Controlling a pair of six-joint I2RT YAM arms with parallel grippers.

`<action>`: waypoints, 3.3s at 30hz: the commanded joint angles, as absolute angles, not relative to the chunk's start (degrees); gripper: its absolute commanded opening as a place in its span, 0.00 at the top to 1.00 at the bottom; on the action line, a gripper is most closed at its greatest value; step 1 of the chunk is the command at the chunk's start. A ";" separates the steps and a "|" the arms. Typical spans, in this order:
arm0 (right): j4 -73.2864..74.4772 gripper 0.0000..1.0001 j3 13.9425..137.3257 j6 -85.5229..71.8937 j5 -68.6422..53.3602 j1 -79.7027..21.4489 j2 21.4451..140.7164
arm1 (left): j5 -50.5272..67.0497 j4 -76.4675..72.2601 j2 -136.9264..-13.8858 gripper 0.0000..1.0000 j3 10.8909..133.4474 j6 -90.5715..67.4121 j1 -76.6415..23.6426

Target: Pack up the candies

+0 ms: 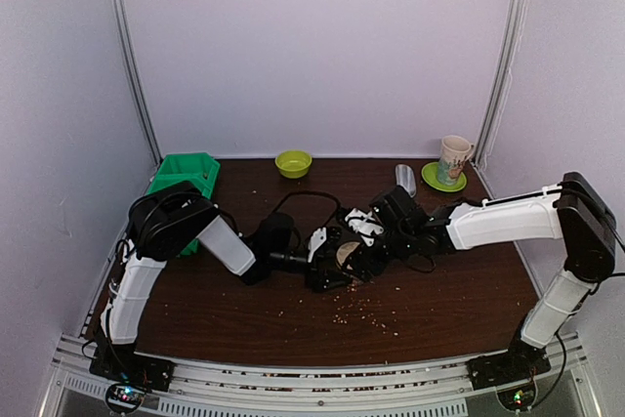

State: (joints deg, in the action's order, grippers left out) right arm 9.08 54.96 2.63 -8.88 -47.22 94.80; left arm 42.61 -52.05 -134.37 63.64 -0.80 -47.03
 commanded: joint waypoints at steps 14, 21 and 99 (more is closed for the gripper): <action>10.84 0.23 61.02 -20.08 6.81 -52.34 99.72 | 32.31 -37.05 -138.16 0.20 62.63 -2.14 -46.14; 10.66 0.14 60.97 -20.90 6.50 -52.97 98.51 | 32.18 -36.82 -138.25 0.20 62.70 -1.98 -46.19; 12.86 0.03 53.70 22.00 -20.48 -48.26 93.86 | 56.02 -34.80 -138.55 0.19 63.06 8.67 -48.38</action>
State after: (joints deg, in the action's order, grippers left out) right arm 11.77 54.87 22.33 -21.43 -47.92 93.45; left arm 57.28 -46.04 -134.37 64.40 9.30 -47.09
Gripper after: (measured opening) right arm 0.968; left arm 0.811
